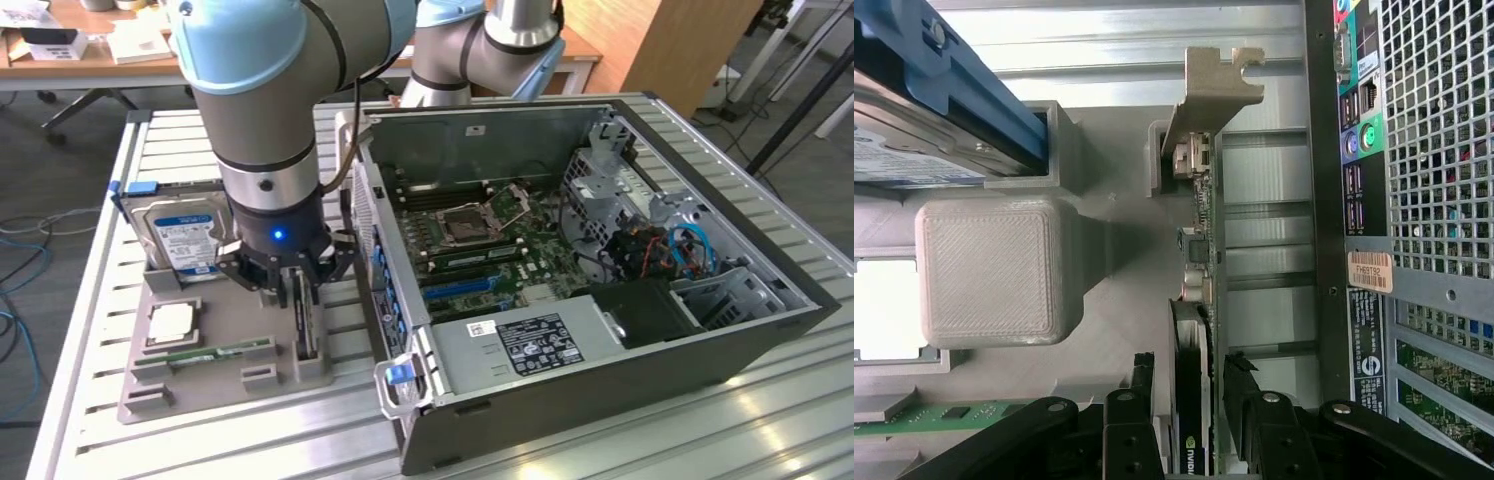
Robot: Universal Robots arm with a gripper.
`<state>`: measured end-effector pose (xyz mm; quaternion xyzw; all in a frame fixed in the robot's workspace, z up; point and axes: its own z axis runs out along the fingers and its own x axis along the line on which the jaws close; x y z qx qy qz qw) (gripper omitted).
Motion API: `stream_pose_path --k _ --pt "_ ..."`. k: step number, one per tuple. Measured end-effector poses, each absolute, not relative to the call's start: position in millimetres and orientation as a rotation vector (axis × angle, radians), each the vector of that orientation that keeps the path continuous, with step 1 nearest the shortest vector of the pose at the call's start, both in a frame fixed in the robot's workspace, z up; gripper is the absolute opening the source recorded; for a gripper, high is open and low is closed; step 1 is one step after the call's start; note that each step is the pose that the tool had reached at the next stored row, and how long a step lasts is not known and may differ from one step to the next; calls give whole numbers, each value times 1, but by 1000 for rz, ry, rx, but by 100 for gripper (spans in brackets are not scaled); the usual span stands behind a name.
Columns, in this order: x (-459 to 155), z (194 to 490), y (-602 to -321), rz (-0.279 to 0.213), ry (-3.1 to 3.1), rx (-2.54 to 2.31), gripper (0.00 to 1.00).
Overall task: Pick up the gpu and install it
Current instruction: 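Pick up the gpu and move the gpu toward the slot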
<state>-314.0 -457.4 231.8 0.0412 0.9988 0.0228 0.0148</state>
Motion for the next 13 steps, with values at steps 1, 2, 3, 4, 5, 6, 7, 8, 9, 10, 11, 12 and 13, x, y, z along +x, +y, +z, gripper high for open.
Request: stream_pose_path --k 1,2,3,4,5,6,7,8,9,10,11,12,13 --pt "-314 232 -457 71 3109 128 41" --pt "-314 232 -457 71 3109 128 41" --pt "-314 232 -457 71 3109 128 41" --pt "-314 232 -457 71 3109 128 41" --pt "-314 232 -457 71 3109 128 41" --pt "-314 232 -457 71 3108 128 40" --pt "-314 232 -457 71 3109 128 40" --pt "-314 232 -457 71 3109 128 33" --pt "-314 232 -457 71 3108 128 33" --pt "-314 232 -457 71 3109 128 33" --pt "-314 232 -457 71 3108 128 33" --pt "-314 232 -457 71 3109 128 33" --pt "-314 232 -457 71 3109 128 33"
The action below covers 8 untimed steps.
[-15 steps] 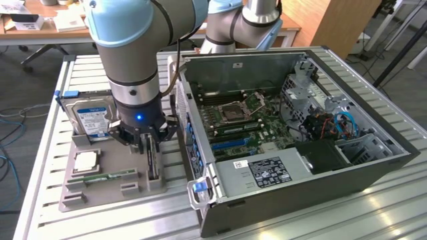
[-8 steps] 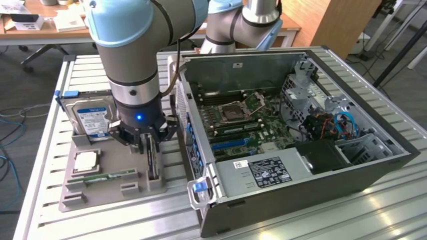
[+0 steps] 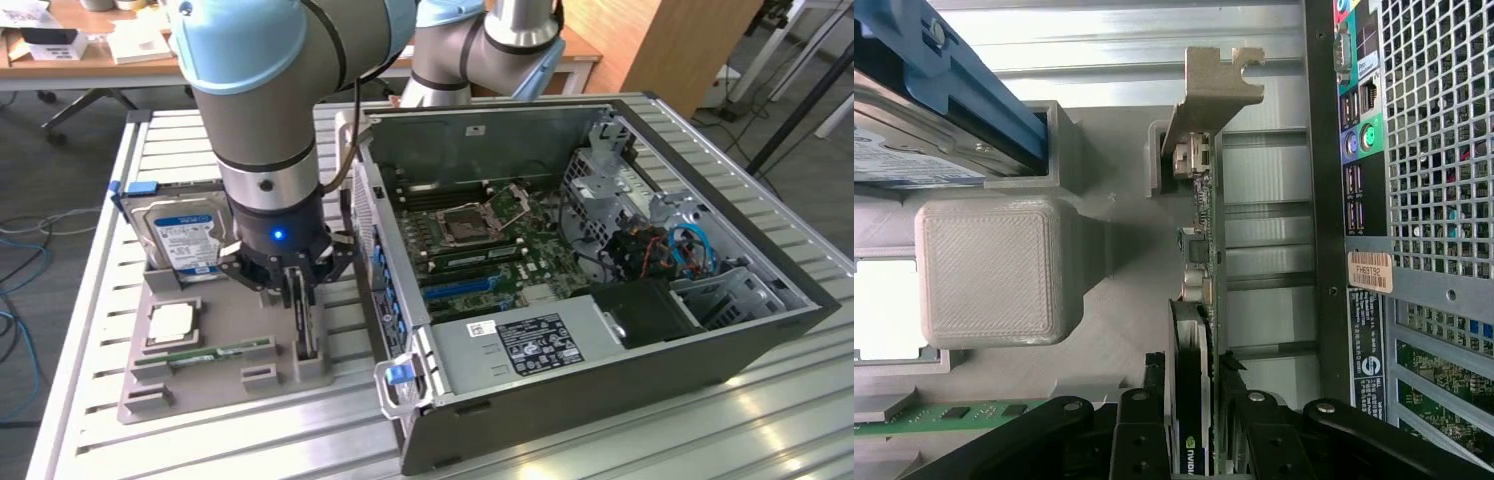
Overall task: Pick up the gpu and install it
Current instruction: 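Pick up the gpu and move the gpu toward the slot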
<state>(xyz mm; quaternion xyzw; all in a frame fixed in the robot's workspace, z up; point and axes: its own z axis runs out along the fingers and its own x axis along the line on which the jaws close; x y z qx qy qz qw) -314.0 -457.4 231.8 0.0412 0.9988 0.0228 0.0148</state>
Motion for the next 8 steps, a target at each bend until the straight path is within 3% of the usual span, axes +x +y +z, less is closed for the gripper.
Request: stream_pose_path --k 8 --pt "-314 232 -457 71 3109 128 26"
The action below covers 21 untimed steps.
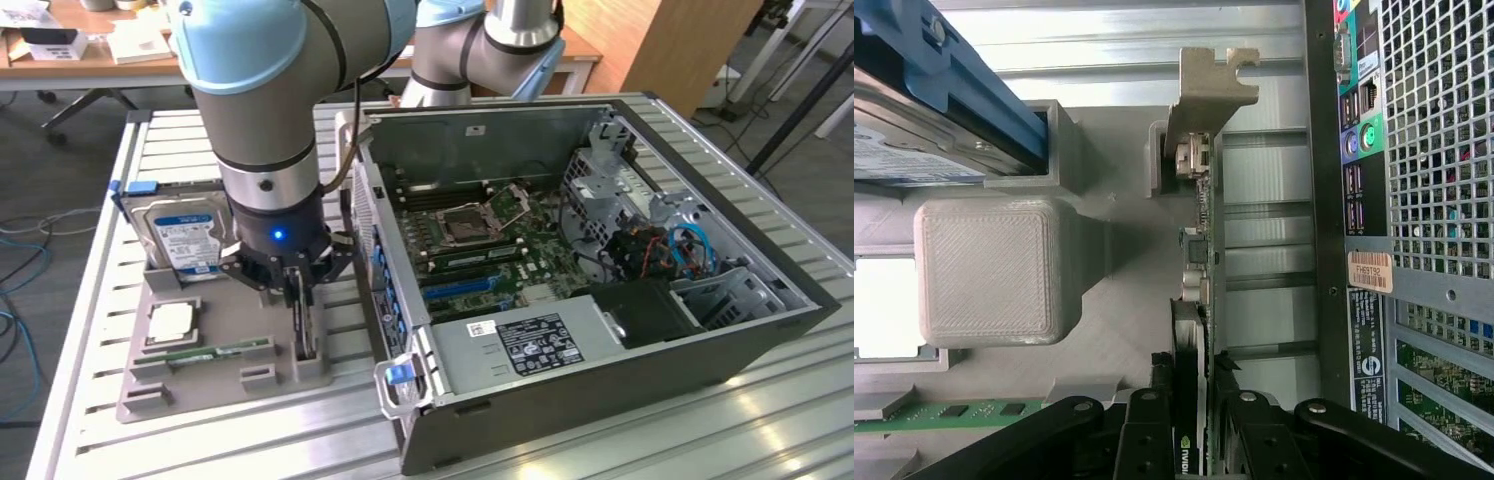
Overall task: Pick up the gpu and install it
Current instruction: 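Pick up the gpu and move the gpu toward the slot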
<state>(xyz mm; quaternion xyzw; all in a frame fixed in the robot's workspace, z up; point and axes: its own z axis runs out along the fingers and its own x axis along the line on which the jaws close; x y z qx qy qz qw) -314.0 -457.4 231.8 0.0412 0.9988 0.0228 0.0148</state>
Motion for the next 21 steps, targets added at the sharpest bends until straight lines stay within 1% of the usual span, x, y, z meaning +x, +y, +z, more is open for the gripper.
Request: stream_pose_path --k 16,21 --pt "-314 232 -457 71 3109 128 26" --pt "-314 245 -457 71 3109 128 26"
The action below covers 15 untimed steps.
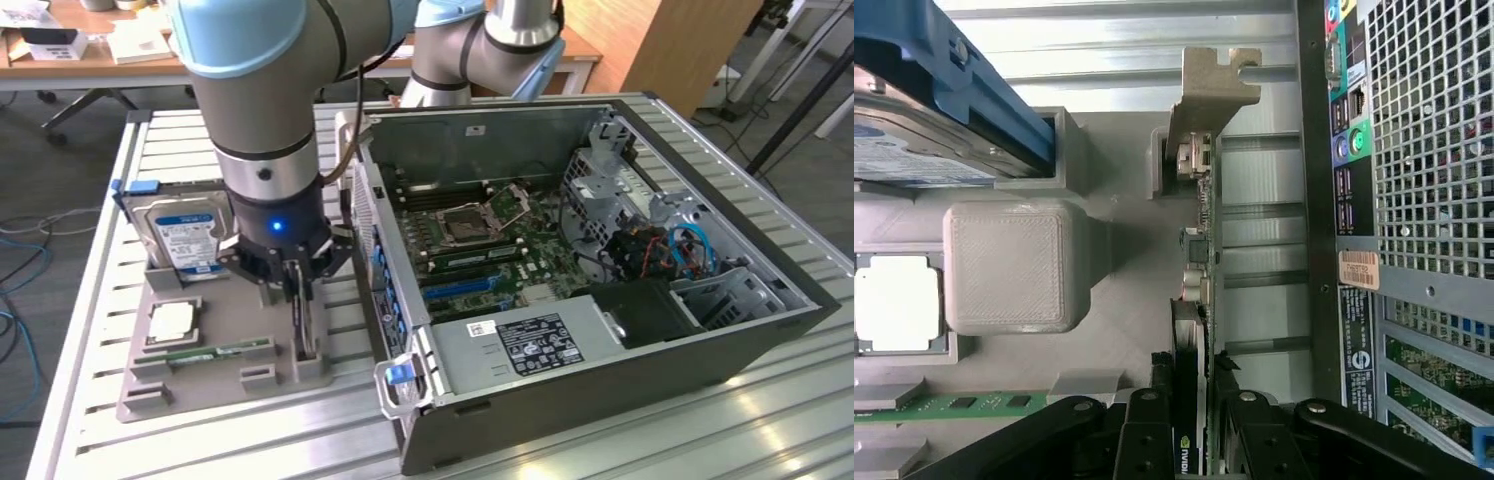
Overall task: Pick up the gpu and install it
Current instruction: 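Pick up the gpu and move the gpu toward the slot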
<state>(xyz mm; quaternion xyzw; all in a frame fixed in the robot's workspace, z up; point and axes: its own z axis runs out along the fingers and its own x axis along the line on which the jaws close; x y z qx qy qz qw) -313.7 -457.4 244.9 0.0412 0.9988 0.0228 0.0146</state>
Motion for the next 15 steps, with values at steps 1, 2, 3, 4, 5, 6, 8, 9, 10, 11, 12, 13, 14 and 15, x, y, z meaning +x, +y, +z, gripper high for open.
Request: stream_pose_path --k 1,2,3,4,5,6,8,9,10,11,12,13,14,15 --pt "-314 248 -457 71 3109 128 26" --pt "-314 252 -457 71 3109 128 26" --pt "-314 255 -457 71 3109 128 26" --pt "-314 258 -457 71 3109 128 26" --pt "-314 261 -457 71 3109 128 26" --pt "-314 265 -457 71 3109 128 26" --pt "-314 274 -457 71 3109 128 26" --pt "-314 278 -457 71 3109 128 26" --pt "-314 283 -457 71 3109 128 26" --pt "-314 287 -457 71 3109 128 26" --pt "-314 292 -457 71 3109 128 26" --pt "-314 296 -457 71 3109 128 26" --pt "-314 301 -457 71 3109 128 26" --pt "-314 305 -457 71 3109 127 26"
